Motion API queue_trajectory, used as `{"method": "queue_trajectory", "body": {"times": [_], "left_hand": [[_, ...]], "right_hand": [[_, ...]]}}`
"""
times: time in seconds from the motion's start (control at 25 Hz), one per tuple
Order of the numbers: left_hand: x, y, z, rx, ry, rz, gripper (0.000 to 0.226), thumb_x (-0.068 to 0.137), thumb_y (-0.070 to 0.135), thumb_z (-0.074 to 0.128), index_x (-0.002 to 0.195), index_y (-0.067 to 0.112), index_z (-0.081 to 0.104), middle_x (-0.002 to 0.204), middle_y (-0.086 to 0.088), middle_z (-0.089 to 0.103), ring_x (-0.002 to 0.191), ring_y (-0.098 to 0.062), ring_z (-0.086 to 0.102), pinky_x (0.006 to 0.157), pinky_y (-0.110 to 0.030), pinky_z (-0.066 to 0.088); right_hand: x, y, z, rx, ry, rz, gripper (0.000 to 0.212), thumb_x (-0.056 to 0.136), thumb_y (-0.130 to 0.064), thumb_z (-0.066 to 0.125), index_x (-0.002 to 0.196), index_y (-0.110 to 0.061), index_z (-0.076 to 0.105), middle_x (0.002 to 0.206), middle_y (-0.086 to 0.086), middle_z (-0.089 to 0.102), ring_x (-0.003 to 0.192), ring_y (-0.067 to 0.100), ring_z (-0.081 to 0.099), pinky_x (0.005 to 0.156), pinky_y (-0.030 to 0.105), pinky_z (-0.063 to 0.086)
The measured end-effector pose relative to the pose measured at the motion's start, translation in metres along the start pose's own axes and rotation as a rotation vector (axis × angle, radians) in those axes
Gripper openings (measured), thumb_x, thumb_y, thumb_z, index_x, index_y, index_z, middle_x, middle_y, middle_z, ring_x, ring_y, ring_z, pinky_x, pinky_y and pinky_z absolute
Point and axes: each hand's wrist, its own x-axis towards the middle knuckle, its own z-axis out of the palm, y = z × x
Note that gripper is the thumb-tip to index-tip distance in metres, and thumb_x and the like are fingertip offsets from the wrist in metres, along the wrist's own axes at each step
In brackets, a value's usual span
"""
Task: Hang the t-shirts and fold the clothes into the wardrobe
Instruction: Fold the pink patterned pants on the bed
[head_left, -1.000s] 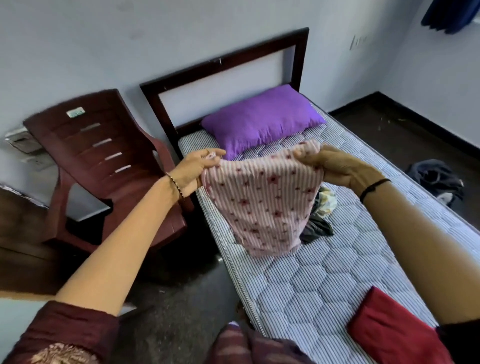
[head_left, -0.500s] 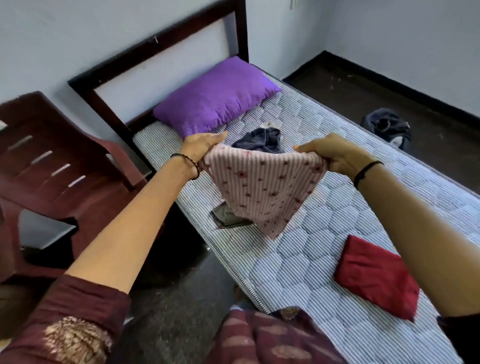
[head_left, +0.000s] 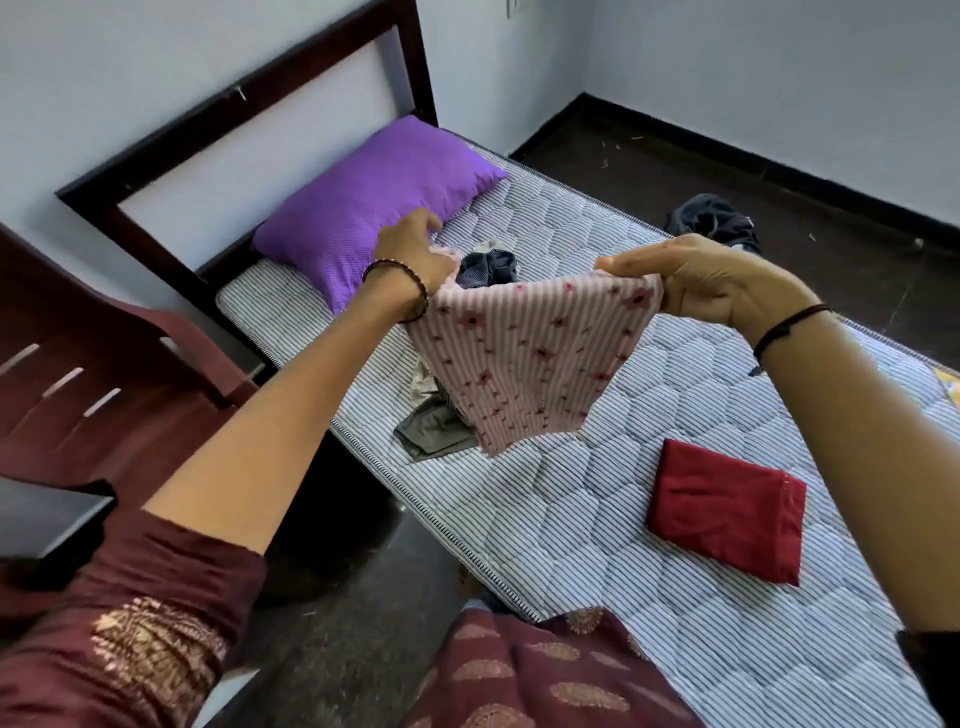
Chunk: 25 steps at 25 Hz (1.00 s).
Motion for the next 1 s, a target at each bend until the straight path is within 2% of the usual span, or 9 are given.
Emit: {"method": "queue_trajectory", "body": {"times": [0.16,0.28,0.32,0.4,0.52,0.64,0.76,0.92,1.0], "left_hand": [[-0.004,0.025,-0.004,0.171,-0.118,-0.107,0.063,0.079,0.017,0.073,0.136,0.007,0.047,0.136,-0.019,0.05,0.118,-0.036,0.054,0.092,-0.038,0.047],[-0.005,0.026,0.003,-0.04,-0.177,-0.103,0.096,0.076,0.017,0.082,0.151,0.017,0.022,0.129,-0.016,0.055,0.115,-0.031,0.056,0.094,-0.039,0.047],[-0.005,0.026,0.007,-0.246,-0.197,-0.086,0.094,0.075,0.015,0.084,0.149,0.019,0.026,0.117,-0.014,0.063,0.105,-0.028,0.062,0.091,-0.038,0.05],[-0.006,0.027,0.015,-0.672,-0.28,-0.104,0.064,0.074,0.012,0.084,0.131,0.012,0.054,0.091,-0.007,0.073,0.081,-0.018,0.069,0.08,-0.034,0.056],[-0.015,0.035,0.023,-0.954,-0.381,-0.099,0.014,0.086,0.014,0.072,0.099,0.013,0.069,0.077,0.0,0.075,0.066,-0.007,0.069,0.058,-0.023,0.055],[-0.019,0.038,0.03,-1.015,-0.46,-0.076,0.015,0.09,0.01,0.068,0.103,0.017,0.07,0.084,0.001,0.074,0.073,-0.008,0.067,0.059,-0.027,0.056],[-0.021,0.039,0.037,-0.963,-0.438,-0.077,0.018,0.087,0.0,0.069,0.102,0.011,0.069,0.077,0.0,0.073,0.065,-0.007,0.068,0.055,-0.025,0.056],[-0.022,0.048,0.048,-0.811,-0.32,-0.106,0.012,0.084,-0.008,0.069,0.087,0.004,0.068,0.063,0.001,0.07,0.053,-0.005,0.065,0.052,-0.02,0.053],[-0.019,0.053,0.053,-0.873,-0.374,-0.172,0.011,0.08,-0.005,0.072,0.088,0.001,0.068,0.069,-0.002,0.072,0.062,-0.008,0.066,0.057,-0.021,0.056]], "right_hand": [[-0.009,0.004,-0.013,-0.025,-0.003,0.008,0.032,0.07,-0.015,0.082,0.098,0.0,0.077,0.101,0.009,0.077,0.087,0.015,0.071,0.075,0.027,0.063],[-0.016,0.016,-0.024,-0.179,-0.049,-0.009,0.039,0.068,-0.01,0.081,0.105,-0.001,0.076,0.101,0.011,0.077,0.094,0.018,0.072,0.086,0.027,0.061],[-0.017,0.02,-0.03,-0.238,-0.059,0.0,0.042,0.066,-0.007,0.083,0.108,-0.001,0.076,0.105,0.013,0.077,0.099,0.021,0.072,0.089,0.029,0.061],[-0.019,0.029,-0.04,-0.355,-0.054,0.029,0.046,0.063,0.002,0.086,0.109,-0.002,0.078,0.109,0.016,0.077,0.107,0.026,0.072,0.094,0.037,0.059],[-0.022,0.038,-0.053,-0.449,-0.034,0.065,0.045,0.065,0.014,0.081,0.106,-0.003,0.079,0.109,0.019,0.076,0.109,0.034,0.071,0.098,0.044,0.056],[-0.028,0.049,-0.063,-0.352,0.022,0.035,0.04,0.075,0.017,0.073,0.112,0.002,0.075,0.112,0.024,0.074,0.111,0.036,0.07,0.1,0.047,0.055],[-0.033,0.06,-0.074,-0.209,0.055,-0.013,0.035,0.084,0.013,0.065,0.119,0.008,0.07,0.124,0.029,0.068,0.109,0.032,0.066,0.102,0.042,0.054],[-0.034,0.064,-0.077,-0.045,0.07,-0.009,0.025,0.095,0.004,0.057,0.112,-0.006,0.073,0.107,0.017,0.07,0.088,0.02,0.067,0.074,0.029,0.062],[-0.033,0.063,-0.076,-0.079,0.134,0.014,0.026,0.098,0.002,0.054,0.105,-0.011,0.075,0.093,0.011,0.066,0.07,0.014,0.063,0.06,0.027,0.06]]}}
